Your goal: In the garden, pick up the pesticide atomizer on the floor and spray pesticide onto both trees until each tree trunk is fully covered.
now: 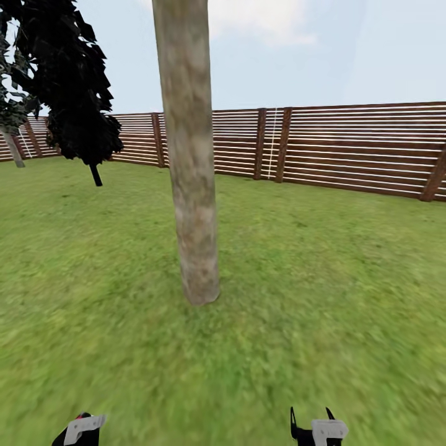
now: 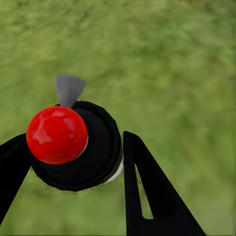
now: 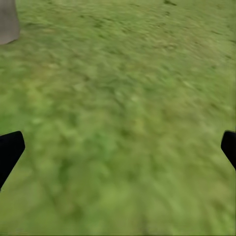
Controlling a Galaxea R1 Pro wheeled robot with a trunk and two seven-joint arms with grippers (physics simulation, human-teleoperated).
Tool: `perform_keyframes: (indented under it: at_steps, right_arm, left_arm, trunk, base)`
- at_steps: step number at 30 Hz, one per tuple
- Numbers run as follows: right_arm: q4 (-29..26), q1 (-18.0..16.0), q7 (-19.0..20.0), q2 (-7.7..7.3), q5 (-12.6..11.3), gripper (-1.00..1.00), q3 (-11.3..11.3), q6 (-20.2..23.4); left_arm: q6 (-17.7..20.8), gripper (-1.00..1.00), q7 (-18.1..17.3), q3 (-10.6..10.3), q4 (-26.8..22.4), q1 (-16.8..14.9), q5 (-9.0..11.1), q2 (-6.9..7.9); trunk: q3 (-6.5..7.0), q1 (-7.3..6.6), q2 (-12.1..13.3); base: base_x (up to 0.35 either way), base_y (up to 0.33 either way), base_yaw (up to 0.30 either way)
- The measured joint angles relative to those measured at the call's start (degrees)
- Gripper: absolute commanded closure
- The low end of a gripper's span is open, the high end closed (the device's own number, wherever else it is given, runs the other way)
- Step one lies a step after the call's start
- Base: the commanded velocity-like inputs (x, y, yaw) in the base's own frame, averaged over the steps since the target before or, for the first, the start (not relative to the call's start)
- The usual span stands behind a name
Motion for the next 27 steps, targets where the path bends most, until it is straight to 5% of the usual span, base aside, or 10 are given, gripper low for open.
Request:
perform_keyframes:
  at_steps: [9, 12, 14, 16, 19, 21, 23, 24, 26, 27]
  right_arm:
    - [-0.2, 0.0, 0.1, 0.16, 0.4, -1.00, 0.2, 0.3]
    - [-0.5, 0.0, 0.2, 0.19, 3.6, -1.00, 1.6, 1.8]
    - [-2.2, -0.1, 0.8, 0.16, 7.4, -1.00, 3.4, 5.0]
    - [-7.1, -0.2, 4.5, 0.20, 12.2, -1.00, 4.2, 10.6]
    - [-15.4, -0.5, 17.0, 0.23, 18.3, -1.00, 4.3, 21.9]
    - [-21.3, -1.3, 26.6, 0.20, 20.1, -1.00, 4.3, 28.7]
    - [-26.7, -3.0, 39.6, 0.24, 21.0, -1.00, 4.3, 34.6]
    - [-28.7, -4.8, 51.1, 0.27, 21.3, -1.00, 4.3, 36.5]
    - [-29.2, -5.6, 56.1, 0.37, 21.4, -1.00, 4.3, 37.0]
    - [-29.3, -5.7, 56.6, 0.44, 21.4, -1.00, 4.3, 37.0]
  left_arm:
    - [-0.1, 1.00, -0.5, -0.1, -0.2, 0.1, -0.1, 0.26]
    - [0.0, 1.00, -2.0, -0.3, -0.5, -0.1, -0.6, 0.47]
    - [0.0, 1.00, -4.9, -0.2, -0.6, -0.2, -2.9, 1.36]
    - [0.0, 1.00, -10.2, -0.3, -0.8, -0.6, -7.1, 3.20]
    - [0.1, 1.00, -18.8, -0.7, -0.9, -1.0, -12.5, 4.48]
    - [0.4, 1.00, -24.0, -0.7, -0.9, -1.1, -17.9, 4.74]
    - [0.8, 1.00, -27.9, -0.4, -0.9, -2.5, -26.1, 4.81]
    - [3.1, 1.00, -32.3, -1.3, -0.8, -5.6, -35.7, 4.50]
    - [9.1, 1.00, -39.1, -0.6, -1.0, -9.0, -41.6, 4.59]
    - [10.5, 1.00, -41.2, 0.1, -1.1, -10.1, -42.6, 4.62]
  trunk:
    - [0.00, 0.00, 0.0]
    - [0.00, 0.00, 0.0]
    - [0.00, 0.00, 0.0]
    - [0.01, 0.00, 0.0]
    - [0.00, 0.00, 0.0]
    - [0.01, 0.00, 0.0]
    - [0.01, 0.00, 0.0]
    - [0.02, 0.00, 0.0]
    - [0.01, 0.00, 0.0]
    - [0.01, 0.00, 0.0]
  base:
    - [0.339, 0.000, 0.000]
    - [0.254, 0.000, 0.000]
    - [0.076, 0.000, 0.000]
    - [0.020, 0.000, 0.000]
    - [0.006, 0.000, 0.000]
    - [0.002, 0.000, 0.000]
    - [0.000, 0.000, 0.000]
    - [0.000, 0.000, 0.000]
    - [0.000, 0.000, 0.000]
    - [0.000, 0.000, 0.000]
